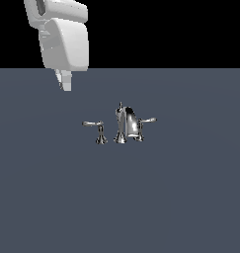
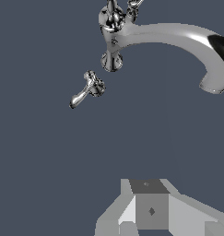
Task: Turn on the faucet by rotating a designated handle.
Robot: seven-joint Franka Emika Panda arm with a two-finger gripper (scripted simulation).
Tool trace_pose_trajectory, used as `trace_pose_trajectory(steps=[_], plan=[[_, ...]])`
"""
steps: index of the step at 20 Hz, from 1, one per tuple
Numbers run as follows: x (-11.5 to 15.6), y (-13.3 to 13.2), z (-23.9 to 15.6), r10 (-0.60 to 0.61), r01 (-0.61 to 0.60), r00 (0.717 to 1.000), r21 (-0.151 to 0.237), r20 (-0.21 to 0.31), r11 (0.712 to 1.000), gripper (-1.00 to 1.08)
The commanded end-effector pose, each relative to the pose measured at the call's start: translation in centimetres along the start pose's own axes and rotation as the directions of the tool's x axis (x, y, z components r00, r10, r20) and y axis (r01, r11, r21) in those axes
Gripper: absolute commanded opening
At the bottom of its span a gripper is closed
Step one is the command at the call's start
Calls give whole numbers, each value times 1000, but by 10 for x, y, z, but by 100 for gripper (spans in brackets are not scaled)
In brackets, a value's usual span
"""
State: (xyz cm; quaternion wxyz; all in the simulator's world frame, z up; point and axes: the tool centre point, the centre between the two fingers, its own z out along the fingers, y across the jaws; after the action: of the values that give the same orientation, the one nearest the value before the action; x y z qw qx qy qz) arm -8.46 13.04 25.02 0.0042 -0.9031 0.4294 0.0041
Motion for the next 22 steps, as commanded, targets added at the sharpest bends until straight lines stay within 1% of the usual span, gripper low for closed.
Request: trace_pose_trajectory(steps=[1, 7, 12, 16, 22], plan=[[5, -11, 12, 43, -43, 999, 2, 0, 999, -100], [19, -36, 40, 143, -143, 990, 2, -2, 990, -100], [34, -57, 65, 231, -231, 973, 1, -5, 973, -100], [50, -74, 87, 309, -309, 951, 1, -8, 951, -100], [74, -96, 118, 414, -414, 910, 1, -12, 910, -100]])
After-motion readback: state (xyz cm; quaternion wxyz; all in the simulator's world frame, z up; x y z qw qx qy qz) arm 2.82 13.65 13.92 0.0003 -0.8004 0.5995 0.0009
